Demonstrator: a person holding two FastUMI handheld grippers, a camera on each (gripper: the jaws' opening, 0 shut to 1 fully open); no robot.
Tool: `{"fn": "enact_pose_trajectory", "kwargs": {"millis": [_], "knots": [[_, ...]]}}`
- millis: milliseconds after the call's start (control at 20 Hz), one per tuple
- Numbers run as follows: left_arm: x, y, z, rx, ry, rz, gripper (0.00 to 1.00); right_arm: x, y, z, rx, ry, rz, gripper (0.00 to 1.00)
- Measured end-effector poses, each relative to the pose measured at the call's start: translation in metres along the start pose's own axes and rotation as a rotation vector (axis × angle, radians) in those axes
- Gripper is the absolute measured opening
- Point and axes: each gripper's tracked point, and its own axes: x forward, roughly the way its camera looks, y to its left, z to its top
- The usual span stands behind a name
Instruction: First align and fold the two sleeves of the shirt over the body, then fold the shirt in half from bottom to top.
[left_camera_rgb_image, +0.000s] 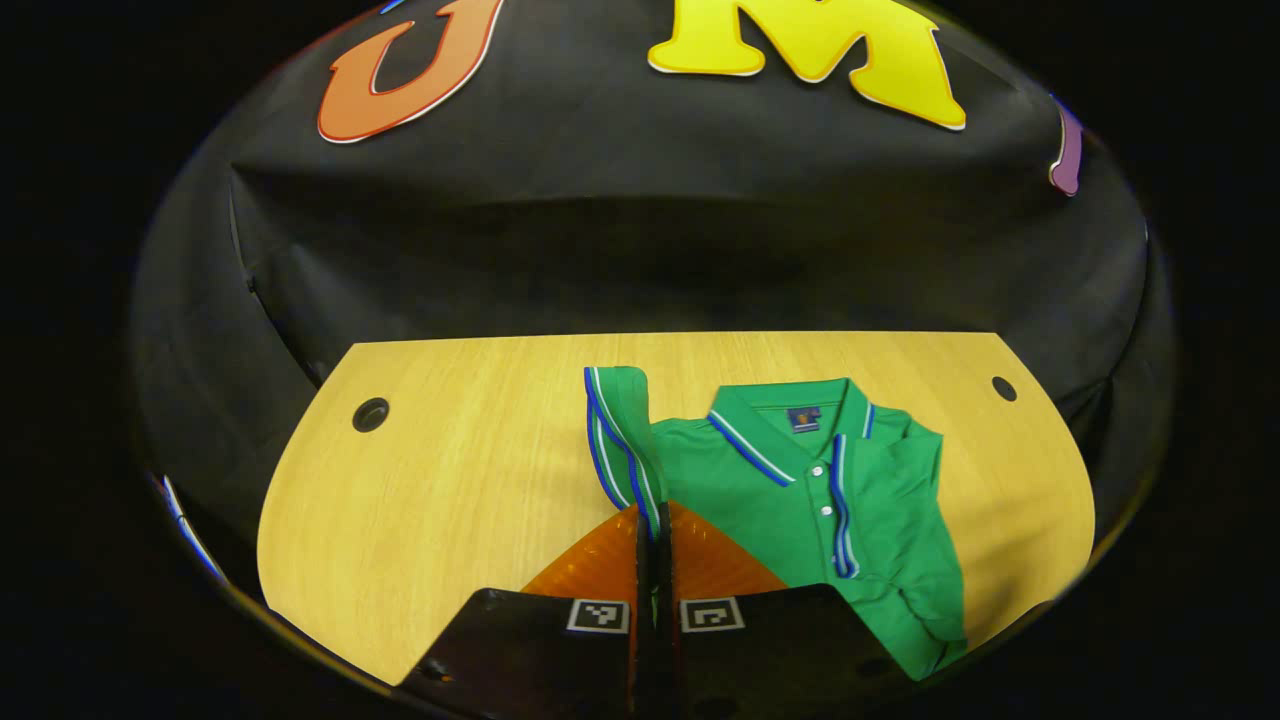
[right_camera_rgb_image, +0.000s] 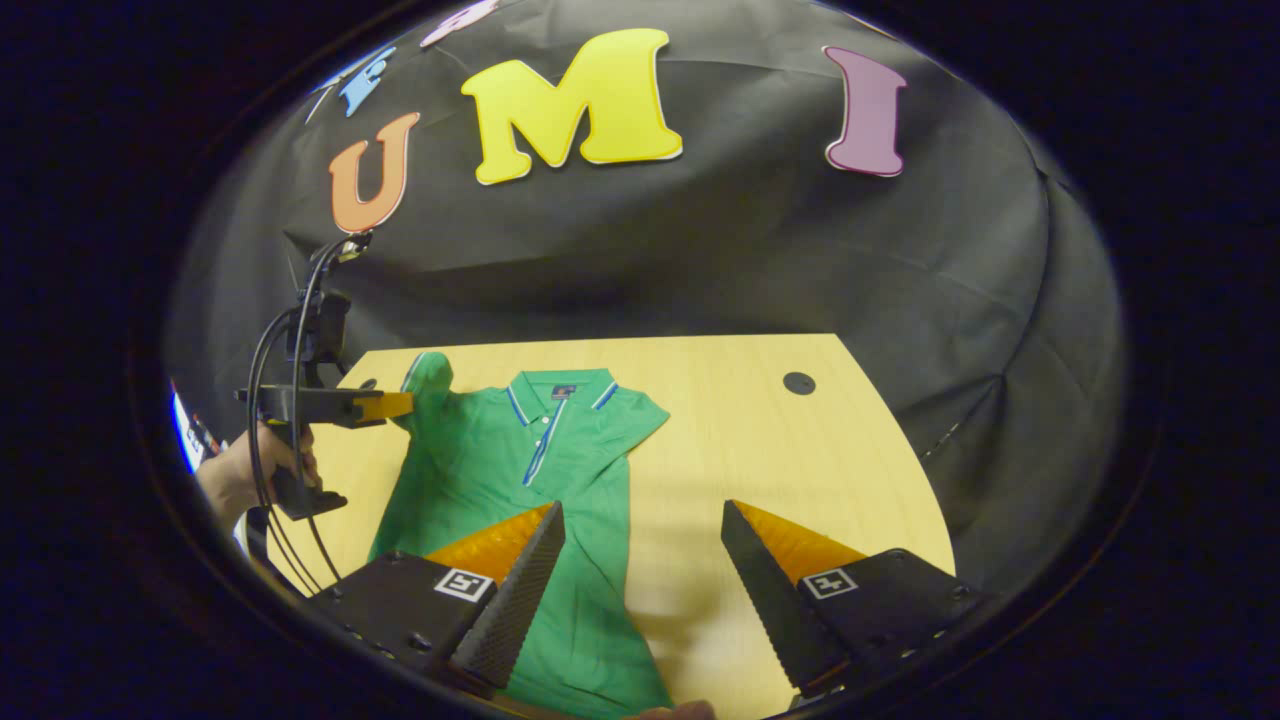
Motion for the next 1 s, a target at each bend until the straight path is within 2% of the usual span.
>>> {"fn": "enact_pose_trajectory", "kwargs": {"millis": [400,800,900,1000], "knots": [[0.014,-0.071,-0.001,0.007,0.019,-0.056,0.06,-0.018,-0.04,-0.012,0.06,0.002,-0.043,0.96],[0.021,-0.105,-0.009,0.036,0.041,-0.08,0.08,-0.019,-0.052,-0.016,0.057,0.002,-0.053,0.96],[0.019,-0.111,-0.009,0.026,0.039,-0.092,0.11,-0.02,-0.052,-0.016,0.055,-0.001,-0.052,0.96],[0.018,-0.115,-0.012,0.004,0.037,-0.111,0.24,-0.016,-0.057,-0.016,0.054,-0.007,-0.05,0.96]]}}
